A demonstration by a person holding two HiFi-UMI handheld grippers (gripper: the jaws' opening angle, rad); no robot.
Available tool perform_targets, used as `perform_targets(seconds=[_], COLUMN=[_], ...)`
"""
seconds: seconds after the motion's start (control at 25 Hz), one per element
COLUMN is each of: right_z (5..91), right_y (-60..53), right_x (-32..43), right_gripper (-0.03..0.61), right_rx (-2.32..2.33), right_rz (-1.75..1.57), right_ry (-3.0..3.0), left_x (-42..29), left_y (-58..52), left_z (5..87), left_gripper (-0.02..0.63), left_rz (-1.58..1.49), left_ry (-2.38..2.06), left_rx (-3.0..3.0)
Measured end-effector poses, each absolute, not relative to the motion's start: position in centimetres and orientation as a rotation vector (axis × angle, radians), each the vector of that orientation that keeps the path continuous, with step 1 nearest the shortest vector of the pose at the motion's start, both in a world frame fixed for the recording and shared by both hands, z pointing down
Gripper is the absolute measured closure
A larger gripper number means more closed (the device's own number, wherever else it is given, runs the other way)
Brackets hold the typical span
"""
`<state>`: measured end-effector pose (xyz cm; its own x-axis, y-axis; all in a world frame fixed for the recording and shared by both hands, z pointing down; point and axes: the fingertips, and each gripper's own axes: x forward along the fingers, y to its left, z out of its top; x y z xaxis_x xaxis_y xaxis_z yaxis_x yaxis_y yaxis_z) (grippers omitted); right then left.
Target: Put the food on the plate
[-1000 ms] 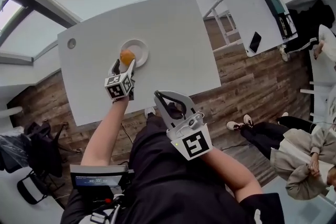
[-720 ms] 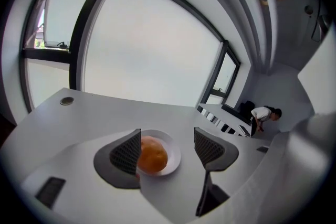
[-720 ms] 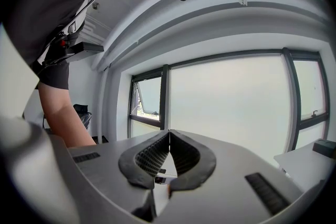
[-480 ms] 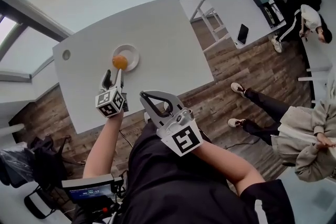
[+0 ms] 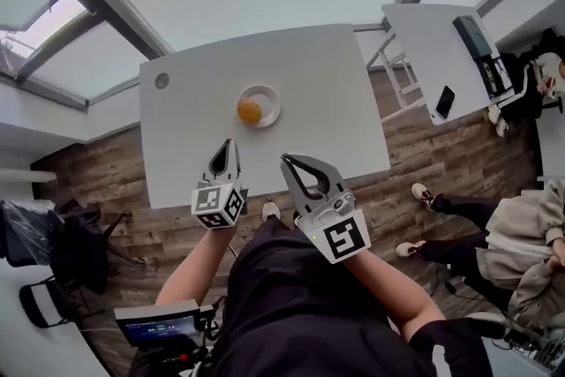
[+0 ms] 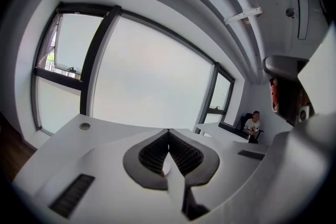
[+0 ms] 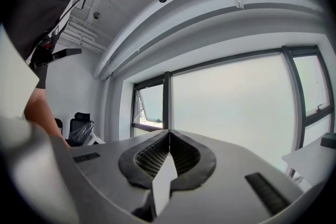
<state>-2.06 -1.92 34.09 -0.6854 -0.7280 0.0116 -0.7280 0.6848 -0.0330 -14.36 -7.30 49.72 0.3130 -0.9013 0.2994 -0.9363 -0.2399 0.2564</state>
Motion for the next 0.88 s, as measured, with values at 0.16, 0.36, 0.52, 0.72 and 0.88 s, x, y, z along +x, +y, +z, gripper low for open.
perform_targets(seconds=[0.16, 0.36, 0.52, 0.72, 0.88], right_z=[34.2, 34.8, 35.5, 35.0, 34.2], right_y=[-2.2, -2.8, -2.8, -2.6, -2.7], right_x=[-1.8, -1.6, -2.0, -1.7, -1.6], right_gripper=[0.571, 0.571, 0.571, 0.571, 0.571], right_rx=[-1.239, -1.241, -1.217, -1.229, -1.228], right_rz=[-0.022, -0.014, -0.029, -0.025, -0.023], right_ry=[2.892, 2.904, 2.932, 2.918, 2.909], left_x=[-13.8, -12.7, -12.8, -12.3, -12.2], left_y=[-5.5, -5.0, -4.7, -3.6, -2.7], left_z=[46.7, 44.4, 44.2, 42.0, 40.1], left_gripper=[0.607, 0.607, 0.607, 0.607, 0.607], left_rz=[0.071, 0.009, 0.007, 0.002, -0.058], left_ry=[-1.659, -1.66, -1.684, -1.736, -1.796], left_rx=[2.24, 2.288, 2.275, 2.306, 2.318])
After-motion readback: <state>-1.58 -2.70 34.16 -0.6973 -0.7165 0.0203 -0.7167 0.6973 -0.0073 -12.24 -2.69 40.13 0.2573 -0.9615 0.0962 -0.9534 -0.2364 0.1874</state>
